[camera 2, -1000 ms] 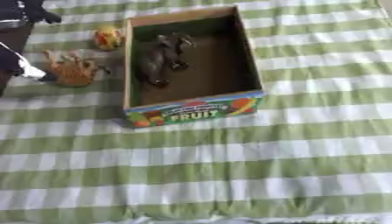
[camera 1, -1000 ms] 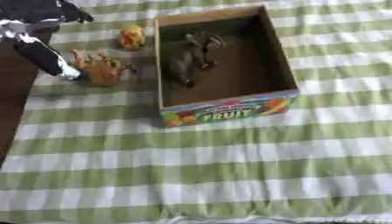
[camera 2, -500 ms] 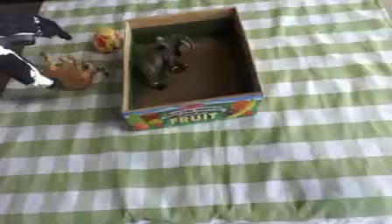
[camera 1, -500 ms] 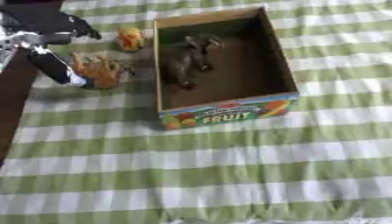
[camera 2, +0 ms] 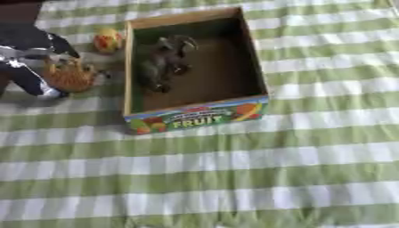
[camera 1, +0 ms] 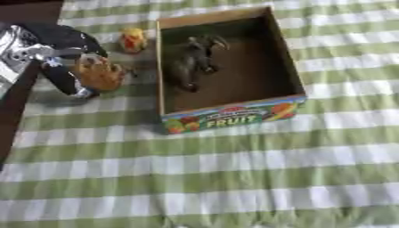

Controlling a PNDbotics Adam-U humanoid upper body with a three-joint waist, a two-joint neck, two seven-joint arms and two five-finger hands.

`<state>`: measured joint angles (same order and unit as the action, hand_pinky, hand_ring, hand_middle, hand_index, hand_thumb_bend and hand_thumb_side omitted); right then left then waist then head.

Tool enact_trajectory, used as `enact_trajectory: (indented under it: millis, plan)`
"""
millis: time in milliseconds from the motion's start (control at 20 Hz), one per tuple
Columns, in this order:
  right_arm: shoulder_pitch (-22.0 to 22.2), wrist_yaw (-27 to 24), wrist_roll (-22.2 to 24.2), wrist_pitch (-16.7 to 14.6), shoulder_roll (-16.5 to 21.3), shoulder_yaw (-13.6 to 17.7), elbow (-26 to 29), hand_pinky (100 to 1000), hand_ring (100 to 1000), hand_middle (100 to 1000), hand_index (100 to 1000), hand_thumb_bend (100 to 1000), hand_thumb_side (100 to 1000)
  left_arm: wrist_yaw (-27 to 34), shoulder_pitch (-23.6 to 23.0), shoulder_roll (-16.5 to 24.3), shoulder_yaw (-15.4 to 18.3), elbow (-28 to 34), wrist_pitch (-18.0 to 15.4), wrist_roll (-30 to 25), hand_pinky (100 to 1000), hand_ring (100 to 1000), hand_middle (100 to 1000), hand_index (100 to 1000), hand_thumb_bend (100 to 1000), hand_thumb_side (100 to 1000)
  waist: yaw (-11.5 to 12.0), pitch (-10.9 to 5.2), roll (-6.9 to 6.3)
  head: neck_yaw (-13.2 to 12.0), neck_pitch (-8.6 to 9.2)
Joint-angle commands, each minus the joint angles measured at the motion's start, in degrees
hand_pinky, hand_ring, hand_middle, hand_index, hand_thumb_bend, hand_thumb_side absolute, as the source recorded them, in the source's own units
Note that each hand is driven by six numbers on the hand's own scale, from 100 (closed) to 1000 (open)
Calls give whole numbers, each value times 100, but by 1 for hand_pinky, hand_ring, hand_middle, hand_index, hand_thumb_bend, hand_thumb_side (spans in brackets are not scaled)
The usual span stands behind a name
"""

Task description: Pick up objects on the table and place them in the box.

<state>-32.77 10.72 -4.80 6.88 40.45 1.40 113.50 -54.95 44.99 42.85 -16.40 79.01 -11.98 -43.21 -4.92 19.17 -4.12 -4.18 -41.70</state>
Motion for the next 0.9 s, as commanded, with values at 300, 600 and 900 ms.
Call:
enact_trajectory:
  millis: [300,600,900]
  plan:
    - [-39,-44,37,-12,52,98,110,770,822,772,864,100,1000,-133,119,67,48,-143,29,39,638,837,839,917,397,538,-13,-92,24,-79,101]
    - [-10,-62,50,-23,30,123,110,771,822,766,861,100,1000,-181,131,19,66,-329,65,-40,639,833,828,910,403,553,-28,-87,45,-101,112]
    - [12,-66,56,-18,11,151,110,772,823,763,861,100,1000,-125,123,-10,81,-443,62,-22,638,831,821,895,410,554,-41,-70,55,-122,118]
